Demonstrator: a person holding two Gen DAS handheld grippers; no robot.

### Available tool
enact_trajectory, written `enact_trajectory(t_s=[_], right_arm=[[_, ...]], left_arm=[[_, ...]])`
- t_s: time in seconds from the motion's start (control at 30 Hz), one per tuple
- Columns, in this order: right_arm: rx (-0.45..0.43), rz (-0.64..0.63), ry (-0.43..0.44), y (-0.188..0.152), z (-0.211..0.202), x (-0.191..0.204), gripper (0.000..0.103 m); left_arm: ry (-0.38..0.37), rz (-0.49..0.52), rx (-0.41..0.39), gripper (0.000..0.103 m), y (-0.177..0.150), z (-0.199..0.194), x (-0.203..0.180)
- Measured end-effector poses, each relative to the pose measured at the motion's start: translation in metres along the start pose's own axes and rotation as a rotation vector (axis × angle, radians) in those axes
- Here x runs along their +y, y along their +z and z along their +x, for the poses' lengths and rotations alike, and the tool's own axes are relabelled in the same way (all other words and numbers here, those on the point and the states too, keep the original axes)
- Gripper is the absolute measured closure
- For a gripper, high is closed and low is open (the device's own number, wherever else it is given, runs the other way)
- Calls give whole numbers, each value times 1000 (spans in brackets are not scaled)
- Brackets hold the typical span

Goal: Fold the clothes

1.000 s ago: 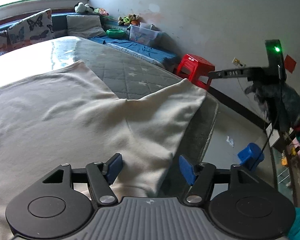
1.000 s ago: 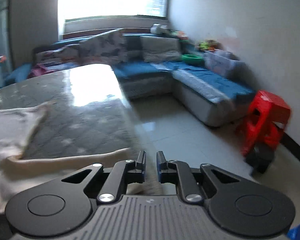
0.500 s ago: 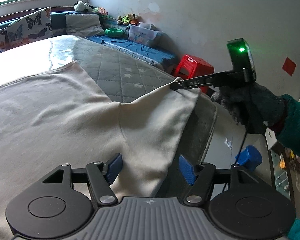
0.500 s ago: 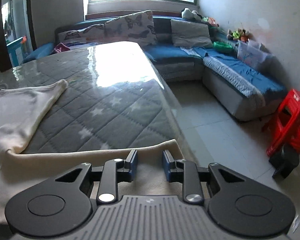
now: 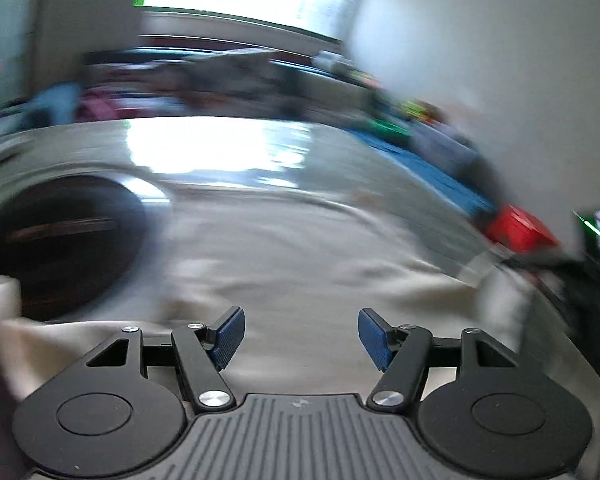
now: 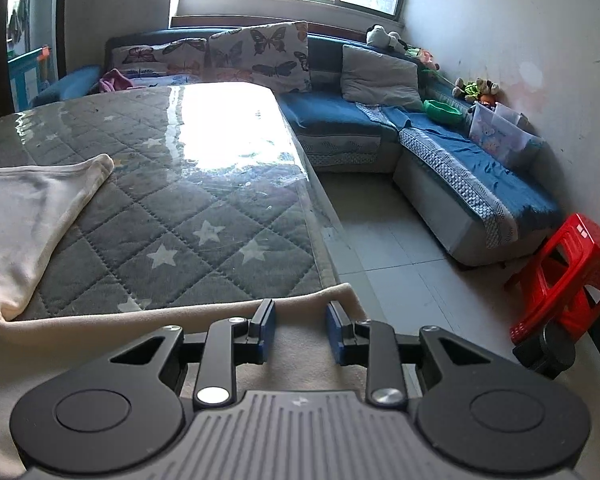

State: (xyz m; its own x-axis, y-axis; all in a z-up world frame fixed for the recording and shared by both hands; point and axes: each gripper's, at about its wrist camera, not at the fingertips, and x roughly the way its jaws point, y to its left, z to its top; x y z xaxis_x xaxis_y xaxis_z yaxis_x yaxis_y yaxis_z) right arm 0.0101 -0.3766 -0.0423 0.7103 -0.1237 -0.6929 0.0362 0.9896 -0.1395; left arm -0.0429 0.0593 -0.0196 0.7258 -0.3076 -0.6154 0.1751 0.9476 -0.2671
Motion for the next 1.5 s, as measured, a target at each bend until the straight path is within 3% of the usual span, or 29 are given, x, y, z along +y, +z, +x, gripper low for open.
enact_trajectory(t_s=[0.27,0.47,0.5,0.63,0.8,0.97,1.03,1.1,1.17,1.27,1.37,1.47,1.5], right_arm=[[5,2,-5,1,0,1,74],[7,-2,-6,1,1,1,73],[6,-3,-7,1,1,1,73],[4,-9,-4,2,1,1,73],[-12,-27,26,6,-7,8,65],[-51,-67,80,11,-25,27,63],[-71,-94,111,14,-35,38,62],[-92,-123,145,17,-43,51,62],[-112,-148,186,21,-51,65,62],[-131,-189,262,23,-59,89,62],[-132,-250,329,21,-64,114,62],[-127,-296,375,18,-66,131,62],[-125,-309,383,18,-65,135,62]], left_arm=[[272,-176,-27,38,3,-13,84],[652,-151,-53,38,-17,-41,86],[688,-165,-52,38,-21,-46,89],[668,-256,-61,37,-29,-67,99],[620,-193,-100,35,-8,-57,96],[574,-214,-30,35,0,-33,115],[551,-231,-36,48,-3,-33,119],[526,-242,-67,74,-7,-40,118],[505,-249,-105,92,-8,-51,116],[541,-248,-172,92,-5,-75,110],[601,-217,-174,92,-9,-88,104],[603,-170,-119,81,-16,-93,101],[622,-168,-102,68,-18,-94,101]])
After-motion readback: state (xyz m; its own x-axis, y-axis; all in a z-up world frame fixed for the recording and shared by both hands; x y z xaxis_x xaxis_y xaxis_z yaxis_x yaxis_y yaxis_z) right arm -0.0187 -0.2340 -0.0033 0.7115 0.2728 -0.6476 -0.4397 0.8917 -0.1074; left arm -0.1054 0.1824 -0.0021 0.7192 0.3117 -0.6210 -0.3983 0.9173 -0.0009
